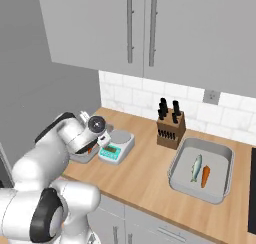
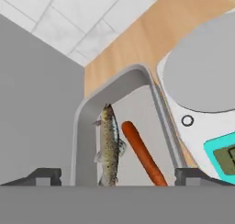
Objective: Place one carrot and one fish in each tupperware on the nearby counter, to pack two identical lunches.
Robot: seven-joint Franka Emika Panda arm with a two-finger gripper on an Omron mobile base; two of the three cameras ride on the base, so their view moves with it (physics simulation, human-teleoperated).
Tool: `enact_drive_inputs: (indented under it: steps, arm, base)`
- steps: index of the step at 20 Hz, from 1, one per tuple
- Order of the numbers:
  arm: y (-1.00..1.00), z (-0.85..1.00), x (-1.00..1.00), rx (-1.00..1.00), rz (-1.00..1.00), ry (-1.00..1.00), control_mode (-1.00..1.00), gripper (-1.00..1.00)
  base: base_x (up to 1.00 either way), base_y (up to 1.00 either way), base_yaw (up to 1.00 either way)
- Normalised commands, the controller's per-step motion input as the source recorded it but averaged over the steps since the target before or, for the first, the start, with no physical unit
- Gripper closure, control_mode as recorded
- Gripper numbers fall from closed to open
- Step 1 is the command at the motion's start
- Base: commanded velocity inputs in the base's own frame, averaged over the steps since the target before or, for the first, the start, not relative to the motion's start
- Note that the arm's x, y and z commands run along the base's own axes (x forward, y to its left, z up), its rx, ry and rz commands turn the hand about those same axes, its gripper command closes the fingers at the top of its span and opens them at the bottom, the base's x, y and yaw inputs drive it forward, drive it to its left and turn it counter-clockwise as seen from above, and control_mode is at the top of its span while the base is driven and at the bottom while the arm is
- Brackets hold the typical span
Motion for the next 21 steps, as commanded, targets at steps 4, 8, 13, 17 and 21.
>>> enact_drive_inputs:
  steps: [4, 8, 13, 17, 21]
  arm:
    - [-0.74, 0.56, -1.0, 0.18, 0.0, -0.07, -1.0, -1.0]
    - [-0.29, 0.98, -0.99, 0.07, 0.0, -0.01, -1.0, -1.0]
    - [-0.13, 0.87, -1.0, 0.0, 0.0, 0.0, -1.0, -1.0]
    - [-0.21, 0.56, -1.0, 0.05, 0.0, -0.1, -1.0, -1.0]
    - [-0.46, 0.09, -0.76, 0.19, 0.01, -0.2, -1.0, -1.0]
  base:
    - [0.0, 0.0, 0.0]
    - [0.0, 0.0, 0.0]
    - [0.0, 0.0, 0.0]
    - [0.0, 0.0, 0.0]
    - [0.0, 0.0, 0.0]
